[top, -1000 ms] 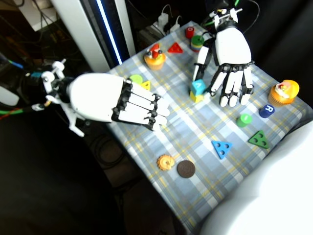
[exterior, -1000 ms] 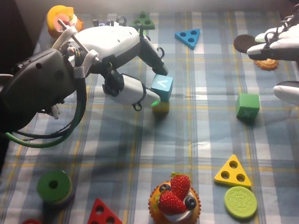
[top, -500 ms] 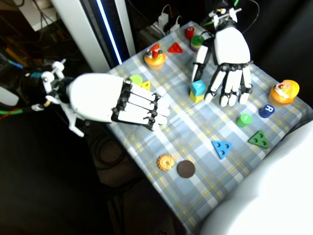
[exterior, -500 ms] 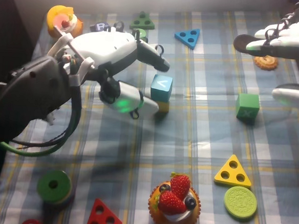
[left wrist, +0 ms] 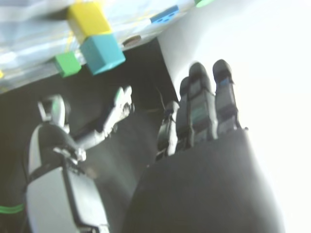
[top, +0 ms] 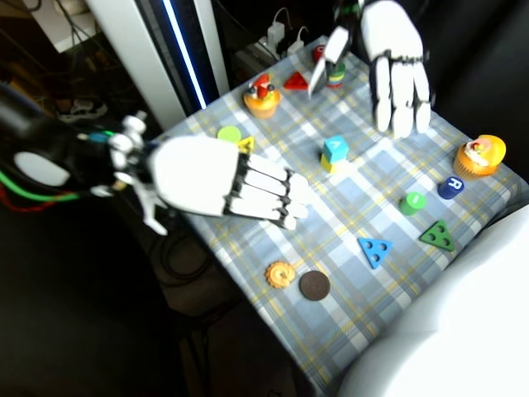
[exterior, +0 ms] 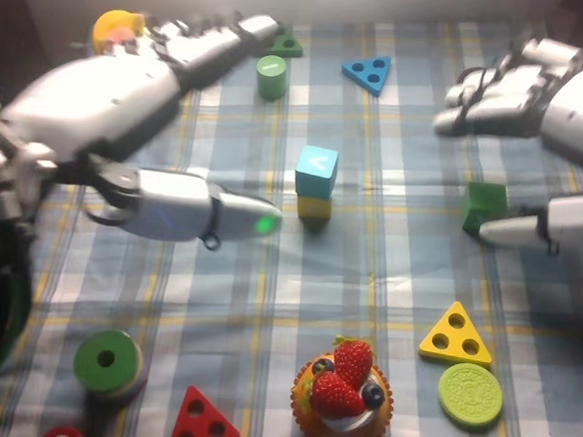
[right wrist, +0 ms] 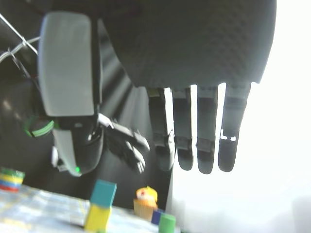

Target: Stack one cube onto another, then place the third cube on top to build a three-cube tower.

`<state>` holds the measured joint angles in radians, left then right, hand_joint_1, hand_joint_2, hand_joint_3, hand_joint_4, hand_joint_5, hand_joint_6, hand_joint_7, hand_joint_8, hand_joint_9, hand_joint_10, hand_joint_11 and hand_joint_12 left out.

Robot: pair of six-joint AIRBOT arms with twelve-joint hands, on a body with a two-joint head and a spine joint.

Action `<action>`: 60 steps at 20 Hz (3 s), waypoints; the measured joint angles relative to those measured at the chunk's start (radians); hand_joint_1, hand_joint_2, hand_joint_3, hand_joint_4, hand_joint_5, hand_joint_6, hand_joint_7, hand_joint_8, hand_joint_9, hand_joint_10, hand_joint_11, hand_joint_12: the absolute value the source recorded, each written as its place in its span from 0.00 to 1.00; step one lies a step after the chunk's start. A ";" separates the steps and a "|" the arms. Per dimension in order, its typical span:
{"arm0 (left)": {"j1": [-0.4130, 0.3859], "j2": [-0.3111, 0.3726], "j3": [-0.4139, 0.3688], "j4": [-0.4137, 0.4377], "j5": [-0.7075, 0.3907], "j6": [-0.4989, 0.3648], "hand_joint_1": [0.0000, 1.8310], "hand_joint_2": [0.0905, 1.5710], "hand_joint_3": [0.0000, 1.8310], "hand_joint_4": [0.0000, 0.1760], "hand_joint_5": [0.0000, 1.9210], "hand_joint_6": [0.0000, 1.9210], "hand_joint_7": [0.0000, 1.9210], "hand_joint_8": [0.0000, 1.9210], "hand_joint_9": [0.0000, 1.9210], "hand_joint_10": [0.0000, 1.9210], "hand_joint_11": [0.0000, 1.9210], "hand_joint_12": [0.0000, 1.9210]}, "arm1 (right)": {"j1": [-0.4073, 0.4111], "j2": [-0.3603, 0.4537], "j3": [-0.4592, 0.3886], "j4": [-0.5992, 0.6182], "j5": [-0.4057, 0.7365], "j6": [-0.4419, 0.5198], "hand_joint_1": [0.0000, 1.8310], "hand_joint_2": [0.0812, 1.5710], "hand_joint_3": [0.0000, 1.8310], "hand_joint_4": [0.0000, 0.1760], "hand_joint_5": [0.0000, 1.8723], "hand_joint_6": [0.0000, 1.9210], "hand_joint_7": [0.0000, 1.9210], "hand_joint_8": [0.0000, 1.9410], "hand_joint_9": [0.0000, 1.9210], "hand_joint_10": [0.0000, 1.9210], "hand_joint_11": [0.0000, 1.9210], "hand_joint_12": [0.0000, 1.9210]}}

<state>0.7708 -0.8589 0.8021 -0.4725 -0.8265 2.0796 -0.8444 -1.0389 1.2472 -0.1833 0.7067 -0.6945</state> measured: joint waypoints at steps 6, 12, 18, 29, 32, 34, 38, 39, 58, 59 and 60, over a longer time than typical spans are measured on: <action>0.059 0.060 -0.053 0.050 -0.172 -0.137 0.33 0.48 0.00 1.00 0.03 0.00 0.09 0.00 0.09 0.00 0.00 0.30 | 0.009 -0.017 0.035 0.009 -0.067 -0.003 0.49 0.60 0.00 0.00 0.46 0.01 0.28 0.00 0.26 0.01 0.00 0.63; 0.069 0.066 -0.066 0.046 -0.206 -0.137 0.36 0.49 0.00 1.00 0.04 0.00 0.09 0.00 0.08 0.00 0.00 0.27 | 0.019 -0.031 0.042 0.015 -0.088 -0.003 0.53 0.59 0.00 0.00 0.52 0.01 0.32 0.00 0.29 0.01 0.00 0.64; 0.070 0.066 -0.066 0.045 -0.207 -0.138 0.36 0.48 0.00 1.00 0.05 0.00 0.10 0.00 0.09 0.00 0.00 0.23 | 0.031 -0.042 0.044 0.015 -0.091 -0.003 0.63 0.66 0.00 0.00 0.58 0.41 0.41 0.01 0.35 0.01 0.02 0.69; 0.093 0.086 -0.067 0.034 -0.222 -0.138 0.35 0.48 0.00 1.00 0.03 0.00 0.06 0.00 0.04 0.00 0.00 0.06 | 0.291 -0.105 0.127 -0.322 -0.040 0.238 0.64 0.65 0.00 0.00 0.60 0.38 0.44 0.00 0.35 0.01 0.03 0.60; 0.095 0.090 -0.068 0.035 -0.217 -0.139 0.34 0.49 0.00 1.00 0.04 0.00 0.06 0.00 0.05 0.00 0.03 0.05 | 0.325 -0.163 0.167 -0.413 -0.033 0.328 0.65 0.65 0.00 0.00 0.60 0.37 0.44 0.00 0.35 0.00 0.01 0.62; 0.095 0.090 -0.068 0.034 -0.217 -0.138 0.35 0.48 0.00 1.00 0.03 0.00 0.05 0.00 0.05 0.00 0.04 0.06 | 0.336 -0.181 0.175 -0.441 -0.032 0.348 0.65 0.65 0.00 0.00 0.60 0.38 0.43 0.00 0.33 0.00 0.00 0.62; 0.095 0.090 -0.068 0.035 -0.214 -0.139 0.37 0.50 0.00 1.00 0.01 0.00 0.04 0.00 0.05 0.00 0.00 0.19 | 0.341 -0.194 0.178 -0.458 -0.029 0.358 0.65 0.65 0.00 0.00 0.60 0.38 0.43 0.00 0.31 0.00 0.00 0.55; 0.095 0.090 -0.068 0.035 -0.214 -0.139 0.37 0.50 0.00 1.00 0.01 0.00 0.04 0.00 0.05 0.00 0.00 0.18 | 0.341 -0.200 0.181 -0.458 -0.032 0.358 0.65 0.65 0.00 0.00 0.61 0.36 0.43 0.00 0.31 0.00 0.00 0.55; 0.095 0.090 -0.063 0.029 -0.200 -0.139 0.41 0.49 0.00 1.00 0.02 0.00 0.05 0.00 0.06 0.00 0.00 0.11 | 0.341 -0.254 0.201 -0.494 -0.031 0.365 0.65 0.65 0.00 0.00 0.60 0.37 0.43 0.00 0.25 0.00 0.00 0.32; 0.095 0.090 -0.063 0.028 -0.199 -0.139 0.40 0.49 0.00 1.00 0.01 0.00 0.05 0.00 0.05 0.00 0.00 0.10 | 0.341 -0.254 0.201 -0.494 -0.032 0.365 0.65 0.65 0.00 0.00 0.60 0.38 0.42 0.00 0.26 0.00 0.00 0.34; 0.095 0.090 -0.063 0.029 -0.200 -0.139 0.40 0.49 0.00 1.00 0.01 0.00 0.05 0.00 0.05 0.00 0.00 0.10 | 0.341 -0.254 0.201 -0.494 -0.032 0.365 0.65 0.65 0.00 0.00 0.60 0.37 0.42 0.00 0.27 0.01 0.00 0.37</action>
<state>0.8654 -0.7689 0.7387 -0.4438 -1.0260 1.9404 -0.5030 -1.2926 1.4487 -0.6773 0.6750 -0.3298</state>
